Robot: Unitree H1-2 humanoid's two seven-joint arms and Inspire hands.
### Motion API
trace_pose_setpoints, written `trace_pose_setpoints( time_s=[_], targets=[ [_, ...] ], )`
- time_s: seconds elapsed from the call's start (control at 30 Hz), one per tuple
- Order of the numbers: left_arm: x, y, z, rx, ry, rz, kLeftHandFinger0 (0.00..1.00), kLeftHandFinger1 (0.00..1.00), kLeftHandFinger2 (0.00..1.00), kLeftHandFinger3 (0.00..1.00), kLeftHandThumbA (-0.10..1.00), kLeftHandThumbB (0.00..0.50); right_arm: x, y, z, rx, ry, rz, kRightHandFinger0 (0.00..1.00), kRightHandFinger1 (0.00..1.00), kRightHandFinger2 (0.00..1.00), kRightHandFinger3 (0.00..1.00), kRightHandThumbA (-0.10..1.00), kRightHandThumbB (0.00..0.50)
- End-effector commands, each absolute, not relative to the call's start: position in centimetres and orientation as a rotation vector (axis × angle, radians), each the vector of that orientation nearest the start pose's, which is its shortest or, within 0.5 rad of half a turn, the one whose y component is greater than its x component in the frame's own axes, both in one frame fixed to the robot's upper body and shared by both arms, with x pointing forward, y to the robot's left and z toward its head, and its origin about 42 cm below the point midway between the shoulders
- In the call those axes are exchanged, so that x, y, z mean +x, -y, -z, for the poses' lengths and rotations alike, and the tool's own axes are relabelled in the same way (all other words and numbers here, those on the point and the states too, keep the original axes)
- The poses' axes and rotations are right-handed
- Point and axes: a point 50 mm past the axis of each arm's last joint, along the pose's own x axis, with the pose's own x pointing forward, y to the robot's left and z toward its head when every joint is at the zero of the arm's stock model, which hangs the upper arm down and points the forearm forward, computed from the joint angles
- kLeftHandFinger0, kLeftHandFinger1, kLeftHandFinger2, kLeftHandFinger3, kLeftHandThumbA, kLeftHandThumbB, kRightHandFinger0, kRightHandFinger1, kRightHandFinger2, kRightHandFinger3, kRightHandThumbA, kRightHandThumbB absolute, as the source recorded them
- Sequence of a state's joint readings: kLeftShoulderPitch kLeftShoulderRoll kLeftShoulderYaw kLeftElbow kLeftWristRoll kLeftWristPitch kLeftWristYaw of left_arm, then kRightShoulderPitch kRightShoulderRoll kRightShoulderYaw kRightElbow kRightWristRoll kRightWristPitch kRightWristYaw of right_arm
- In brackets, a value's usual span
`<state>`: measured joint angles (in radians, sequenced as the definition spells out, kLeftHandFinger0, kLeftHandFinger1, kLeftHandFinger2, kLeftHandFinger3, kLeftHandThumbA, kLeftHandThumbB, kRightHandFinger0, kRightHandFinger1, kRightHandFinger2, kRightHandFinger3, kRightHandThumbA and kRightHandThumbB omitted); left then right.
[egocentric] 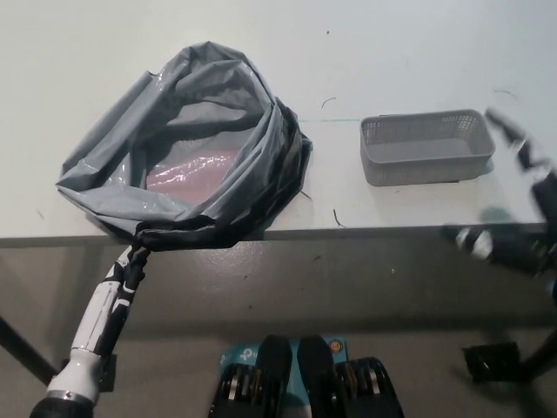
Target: Use the right hand to pick up a small rectangular container and put it into a plastic bag and lift the bag
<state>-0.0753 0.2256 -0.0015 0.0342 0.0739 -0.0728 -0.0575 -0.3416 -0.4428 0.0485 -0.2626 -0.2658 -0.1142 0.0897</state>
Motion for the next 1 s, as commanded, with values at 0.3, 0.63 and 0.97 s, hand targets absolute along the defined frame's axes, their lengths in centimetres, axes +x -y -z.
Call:
trace_pose_setpoints(
  time_s=[0.3,0.63,0.97],
  targets=[
    [30.2,-26.8,-13.7,0.283,0.189,0.142,1.0,1.0,1.0,1.0,1.0,0.256,45.0,25.0,-49.9,-1.252,0.382,-0.372,1.0,1.0,1.0,1.0,0.96,0.5],
    [28.8,-26.4,-13.0,0.321,0.175,0.158,1.0,1.0,1.0,1.0,1.0,0.228,51.3,21.8,-48.8,-1.32,0.108,-0.515,1.0,1.0,1.0,1.0,0.91,0.5],
    [28.9,-26.2,-13.0,0.348,0.195,0.168,1.0,1.0,1.0,1.0,1.0,0.215,54.7,20.4,-45.9,-1.235,-0.177,-0.607,1.0,1.0,1.0,1.0,0.8,0.5]
  ],
)
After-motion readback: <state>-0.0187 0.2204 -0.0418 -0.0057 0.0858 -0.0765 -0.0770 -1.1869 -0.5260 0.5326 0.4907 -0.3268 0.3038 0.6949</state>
